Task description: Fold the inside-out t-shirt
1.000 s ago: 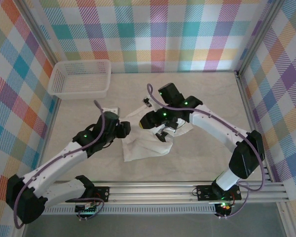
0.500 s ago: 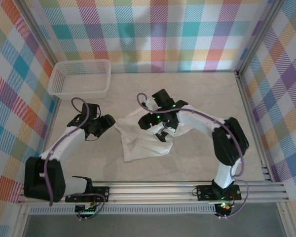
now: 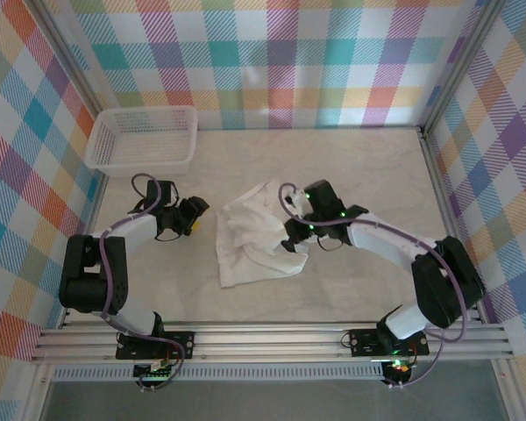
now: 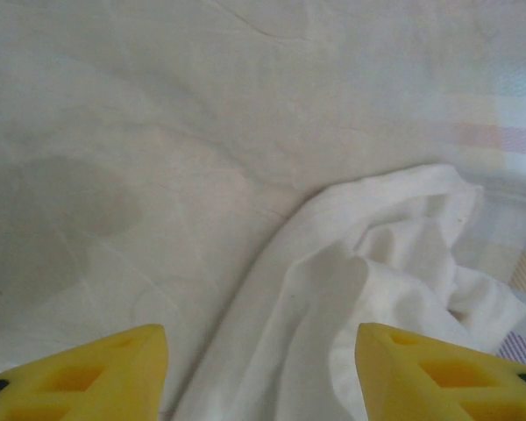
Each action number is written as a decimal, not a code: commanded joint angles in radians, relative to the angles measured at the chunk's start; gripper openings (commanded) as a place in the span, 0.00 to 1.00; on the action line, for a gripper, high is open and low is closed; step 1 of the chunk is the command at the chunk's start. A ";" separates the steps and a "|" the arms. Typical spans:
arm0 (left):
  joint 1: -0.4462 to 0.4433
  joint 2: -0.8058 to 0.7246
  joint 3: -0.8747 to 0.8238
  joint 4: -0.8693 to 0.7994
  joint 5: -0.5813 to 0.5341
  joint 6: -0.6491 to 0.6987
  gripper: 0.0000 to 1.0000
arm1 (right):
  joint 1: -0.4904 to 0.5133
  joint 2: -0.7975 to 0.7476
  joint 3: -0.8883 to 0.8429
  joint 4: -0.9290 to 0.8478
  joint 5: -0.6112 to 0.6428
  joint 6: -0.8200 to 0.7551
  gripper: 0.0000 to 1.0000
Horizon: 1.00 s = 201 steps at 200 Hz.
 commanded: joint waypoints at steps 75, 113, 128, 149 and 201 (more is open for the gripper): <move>-0.167 -0.129 0.064 -0.185 0.012 0.157 0.59 | 0.064 -0.275 -0.186 -0.139 -0.014 0.155 0.46; -0.213 -0.193 0.070 -0.141 -0.097 0.137 0.59 | 0.064 -0.155 0.063 -0.028 -0.010 -0.043 0.62; -0.214 -0.256 0.057 -0.135 -0.134 0.128 0.59 | 0.064 0.005 0.234 -0.099 0.002 -0.126 0.65; -0.214 -0.328 0.056 -0.180 -0.162 0.144 0.61 | 0.058 0.234 0.450 -0.182 0.052 -0.171 0.66; -0.214 -0.404 0.018 -0.260 -0.184 0.137 0.63 | 0.052 0.523 0.681 -0.282 -0.072 -0.111 0.39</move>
